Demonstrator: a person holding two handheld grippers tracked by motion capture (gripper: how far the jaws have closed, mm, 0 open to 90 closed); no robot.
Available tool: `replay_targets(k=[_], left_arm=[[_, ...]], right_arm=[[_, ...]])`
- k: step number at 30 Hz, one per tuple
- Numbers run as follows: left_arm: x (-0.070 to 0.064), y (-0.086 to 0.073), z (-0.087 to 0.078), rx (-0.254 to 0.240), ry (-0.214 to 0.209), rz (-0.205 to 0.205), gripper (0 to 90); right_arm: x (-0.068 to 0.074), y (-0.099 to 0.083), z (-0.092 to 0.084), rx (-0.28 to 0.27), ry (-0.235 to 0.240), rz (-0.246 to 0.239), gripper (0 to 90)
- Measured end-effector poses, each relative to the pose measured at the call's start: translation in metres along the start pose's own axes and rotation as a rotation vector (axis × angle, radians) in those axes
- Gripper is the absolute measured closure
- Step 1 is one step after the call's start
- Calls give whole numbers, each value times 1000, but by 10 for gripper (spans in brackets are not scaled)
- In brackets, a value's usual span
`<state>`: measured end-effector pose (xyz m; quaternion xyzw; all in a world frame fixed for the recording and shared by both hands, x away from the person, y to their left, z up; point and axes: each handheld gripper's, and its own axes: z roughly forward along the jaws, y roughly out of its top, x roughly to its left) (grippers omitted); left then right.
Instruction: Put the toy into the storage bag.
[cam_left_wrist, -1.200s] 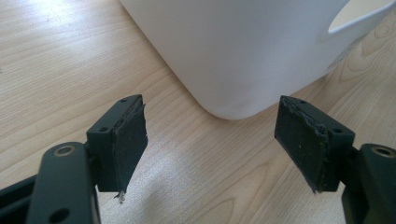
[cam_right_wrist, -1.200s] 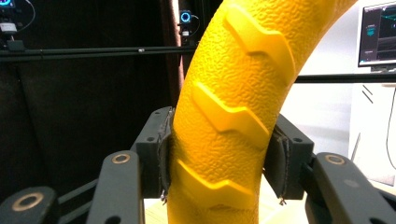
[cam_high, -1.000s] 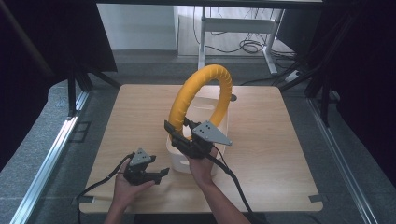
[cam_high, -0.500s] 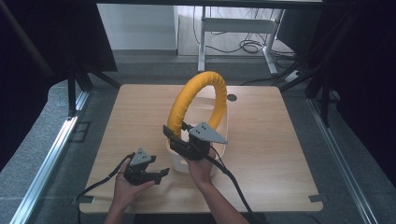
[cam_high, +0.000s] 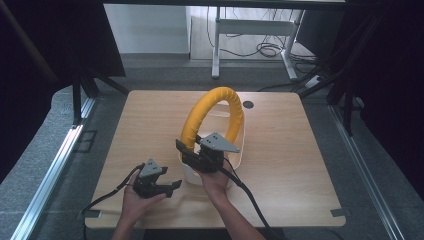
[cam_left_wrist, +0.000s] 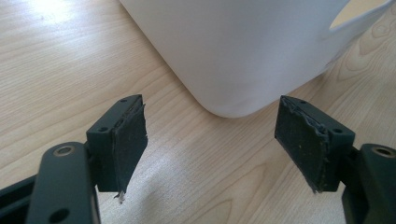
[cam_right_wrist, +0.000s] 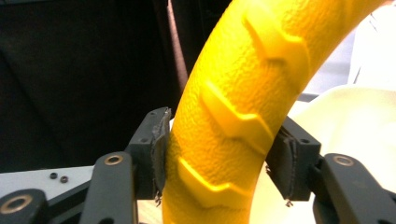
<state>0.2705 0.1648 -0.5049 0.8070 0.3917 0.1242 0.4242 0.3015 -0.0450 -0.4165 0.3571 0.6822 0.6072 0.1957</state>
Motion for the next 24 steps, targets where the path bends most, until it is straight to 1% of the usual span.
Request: replay_targets(k=[2, 3, 4, 6, 7, 8, 9, 10, 12, 13, 15, 19, 20, 22, 23, 24], left_arm=[[0, 0, 0, 2, -1, -2, 253], [0, 0, 0, 2, -1, -2, 253], [0, 0, 1, 3, -1, -2, 252], [0, 0, 0, 5, -1, -1, 252], [0, 0, 0, 5, -1, -1, 251], [1, 0, 0, 5, 0, 0, 251], [1, 0, -1, 4, 3, 0, 251], [1, 1, -2, 2, 6, -3, 251], [0, 0, -3, 0, 13, -1, 250], [0, 0, -3, 0, 13, -2, 250], [0, 0, -4, -1, 15, -3, 249], [-1, -1, -6, -1, 17, 3, 249], [0, -2, -6, -8, 8, -9, 249], [3, -4, -7, -7, 11, -21, 249], [3, -4, -7, -7, 11, -21, 249], [5, -5, -8, -15, 7, -32, 249]], right_arm=[[3, 2, -1, 3, -26, -48, 398], [3, 2, -1, 3, -26, -48, 398], [1, 2, -1, 14, -20, -46, 370], [-1, 2, -1, 23, -14, -30, 334], [-1, 2, -1, 23, -14, -30, 334], [-5, 1, -3, 22, 2, -2, 299], [-5, 1, -3, 22, 2, -2, 299], [-8, 0, -7, 14, 14, 13, 292], [-11, 1, -11, 5, 25, 12, 288], [-13, 2, -15, -1, 41, 25, 291], [-14, 2, -17, -5, 44, 30, 292], [-22, 5, -33, -20, 49, 23, 309], [-28, 6, -42, -24, 50, 26, 321], [-34, 6, -50, -30, 41, 20, 332], [-34, 6, -50, -30, 41, 20, 332], [-45, 5, -60, -31, 20, 12, 344]])
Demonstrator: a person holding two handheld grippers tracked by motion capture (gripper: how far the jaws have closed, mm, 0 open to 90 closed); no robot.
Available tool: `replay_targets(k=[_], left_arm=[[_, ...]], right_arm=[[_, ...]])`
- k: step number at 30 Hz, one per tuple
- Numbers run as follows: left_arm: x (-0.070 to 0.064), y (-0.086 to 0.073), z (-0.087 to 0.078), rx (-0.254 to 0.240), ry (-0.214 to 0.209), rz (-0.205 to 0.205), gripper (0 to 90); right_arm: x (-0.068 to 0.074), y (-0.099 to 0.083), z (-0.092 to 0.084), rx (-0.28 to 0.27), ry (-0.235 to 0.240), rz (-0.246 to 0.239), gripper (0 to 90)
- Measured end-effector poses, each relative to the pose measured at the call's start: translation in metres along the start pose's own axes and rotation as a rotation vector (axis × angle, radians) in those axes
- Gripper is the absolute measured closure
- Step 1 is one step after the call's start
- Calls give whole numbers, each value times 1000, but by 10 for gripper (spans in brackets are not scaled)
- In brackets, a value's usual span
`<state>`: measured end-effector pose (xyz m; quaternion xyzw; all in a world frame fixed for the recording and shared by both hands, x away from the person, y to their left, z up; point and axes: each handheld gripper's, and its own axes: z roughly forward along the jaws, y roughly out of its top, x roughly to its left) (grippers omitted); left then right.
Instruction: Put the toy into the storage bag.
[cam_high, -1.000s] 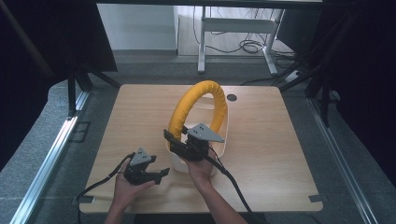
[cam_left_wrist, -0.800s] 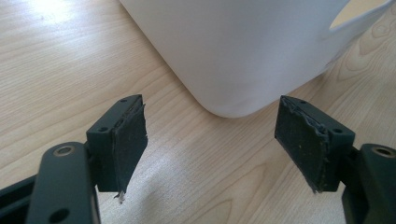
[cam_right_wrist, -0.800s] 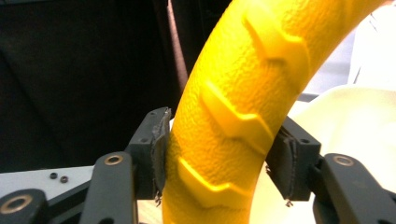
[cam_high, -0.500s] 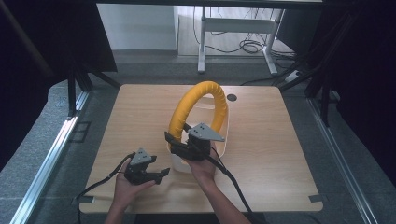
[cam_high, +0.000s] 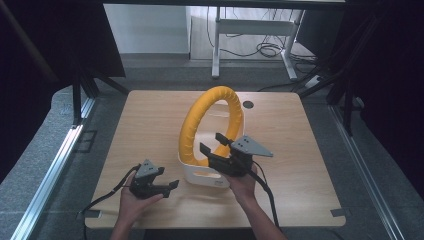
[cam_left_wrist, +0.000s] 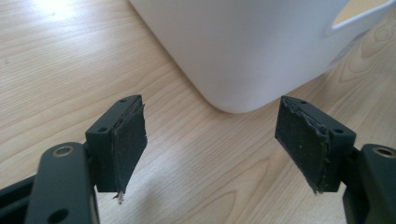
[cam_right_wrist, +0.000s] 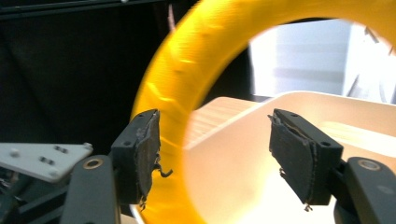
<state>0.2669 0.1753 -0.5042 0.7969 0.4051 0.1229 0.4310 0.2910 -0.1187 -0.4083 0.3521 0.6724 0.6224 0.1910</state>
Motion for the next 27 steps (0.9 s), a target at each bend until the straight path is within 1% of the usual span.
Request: replay_targets(k=[2, 5, 6, 7, 8, 10, 11, 12, 13, 14, 15, 16, 18, 19, 20, 21, 27], left_arm=[[1, 0, -2, -7, -5, -8, 249], [2, -1, -2, -8, 1, -11, 249], [3, -1, -3, -4, 9, -8, 249], [3, -1, -3, -3, 10, -9, 249], [2, -1, -3, -5, 7, -10, 249], [2, -1, -2, -4, 5, -12, 249], [2, -1, -2, -4, 5, -12, 249], [2, -2, -2, -2, 7, -12, 249], [2, -2, -2, -2, 7, -12, 249], [2, -2, -2, -2, 7, -13, 249], [2, -2, -2, -3, 6, -12, 249], [2, -2, -2, -2, 6, -11, 249], [2, -2, -1, 1, 8, -10, 249], [2, -2, -1, 1, 8, -10, 249], [2, -2, -1, 1, 6, -10, 249], [2, -2, -1, 1, 6, -10, 249], [2, -2, -1, 0, 6, -11, 249]], right_arm=[[-10, -1, -6, 5, -19, -6, 353], [-28, -4, -18, 1, -50, -7, 368], [-35, -6, -23, -3, -65, -6, 372], [-35, -6, -23, -3, -65, -6, 372], [-39, -7, -26, -6, -72, -6, 377], [-54, -10, -36, -8, -106, -10, 388], [-54, -10, -36, -8, -106, -10, 388], [-65, -14, -43, -9, -133, -24, 394], [-65, -14, -43, -9, -133, -24, 394], [-74, -17, -48, -5, -155, -28, 397], [-74, -17, -48, -5, -155, -28, 397], [-78, -19, -50, -5, -161, -26, 398], [-90, -24, -56, -2, -188, -13, 404], [-90, -24, -56, -2, -188, -13, 404], [-94, -26, -57, 11, -199, -20, 404], [-94, -26, -57, 11, -199, -20, 404], [-98, -25, -60, -2, -207, -22, 403]])
